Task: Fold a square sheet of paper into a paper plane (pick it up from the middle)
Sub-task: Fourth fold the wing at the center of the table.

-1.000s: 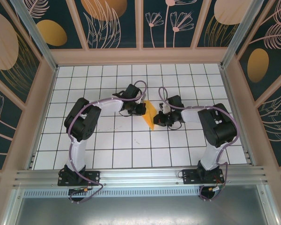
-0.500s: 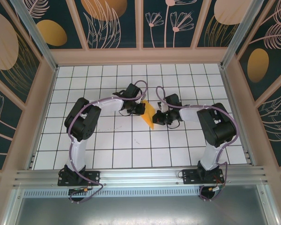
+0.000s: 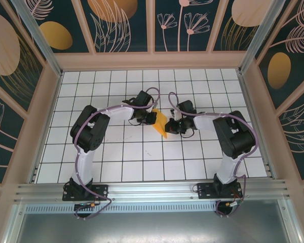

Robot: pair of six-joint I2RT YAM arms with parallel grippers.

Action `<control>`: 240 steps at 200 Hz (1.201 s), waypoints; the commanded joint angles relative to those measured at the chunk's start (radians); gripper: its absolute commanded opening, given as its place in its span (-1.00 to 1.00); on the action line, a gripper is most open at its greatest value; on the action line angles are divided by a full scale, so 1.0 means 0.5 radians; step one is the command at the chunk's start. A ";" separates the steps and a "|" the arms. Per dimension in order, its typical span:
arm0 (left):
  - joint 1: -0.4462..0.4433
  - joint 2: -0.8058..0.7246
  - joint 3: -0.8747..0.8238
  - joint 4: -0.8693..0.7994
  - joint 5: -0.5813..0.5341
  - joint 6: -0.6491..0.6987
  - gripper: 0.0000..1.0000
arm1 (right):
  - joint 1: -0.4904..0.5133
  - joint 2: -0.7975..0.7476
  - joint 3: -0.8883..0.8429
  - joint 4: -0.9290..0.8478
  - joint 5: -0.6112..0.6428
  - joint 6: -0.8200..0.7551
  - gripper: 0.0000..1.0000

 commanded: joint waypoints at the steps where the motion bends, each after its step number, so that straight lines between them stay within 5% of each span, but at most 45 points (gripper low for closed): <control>1: 0.017 0.042 -0.032 -0.029 0.024 0.076 -0.98 | -0.031 -0.138 0.057 -0.021 0.012 0.057 -0.91; 73: 0.015 0.037 -0.052 -0.025 0.033 0.102 -0.97 | -0.018 -0.085 0.060 0.118 -0.414 0.113 -0.89; 240: 0.015 -0.040 -0.044 -0.051 -0.045 0.119 -1.00 | 0.017 0.085 -0.017 0.102 -0.505 0.046 -0.87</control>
